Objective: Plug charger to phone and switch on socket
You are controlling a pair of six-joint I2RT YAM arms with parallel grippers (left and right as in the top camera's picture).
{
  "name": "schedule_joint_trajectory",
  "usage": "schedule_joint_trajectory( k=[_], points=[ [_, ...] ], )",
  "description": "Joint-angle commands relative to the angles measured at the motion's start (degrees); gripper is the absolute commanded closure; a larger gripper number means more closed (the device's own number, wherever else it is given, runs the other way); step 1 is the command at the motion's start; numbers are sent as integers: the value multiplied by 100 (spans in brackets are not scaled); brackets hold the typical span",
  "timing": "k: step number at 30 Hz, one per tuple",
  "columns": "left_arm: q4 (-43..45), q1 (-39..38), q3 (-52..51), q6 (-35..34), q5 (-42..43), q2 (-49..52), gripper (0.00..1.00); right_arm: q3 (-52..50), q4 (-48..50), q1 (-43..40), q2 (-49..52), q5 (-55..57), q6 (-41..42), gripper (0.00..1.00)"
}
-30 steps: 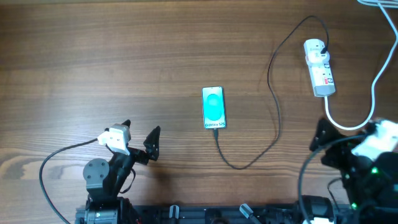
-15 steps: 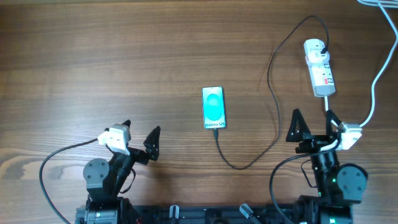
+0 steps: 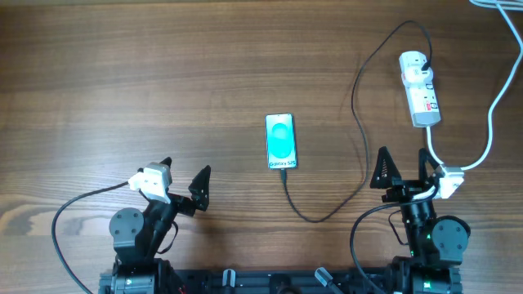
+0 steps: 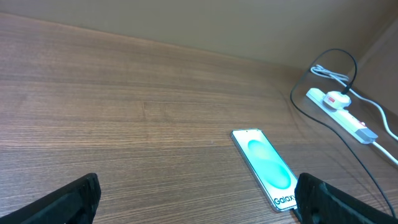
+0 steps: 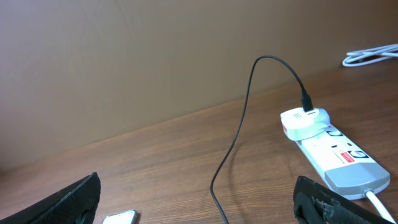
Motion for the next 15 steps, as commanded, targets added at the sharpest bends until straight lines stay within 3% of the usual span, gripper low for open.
schedule_joint_trajectory(
  k=[1, 5, 15],
  points=[
    [0, 26, -33, -15, 28, 2, 0, -61, 52, 17, -101, -103, -796, 0],
    [0, 26, -33, -15, 31, 2, 0, -61, 50, 17, -101, -96, -1521, 0],
    [0, 24, -33, -15, 31, 2, 0, -61, 59, 17, -92, -94, -1591, 0]
  ],
)
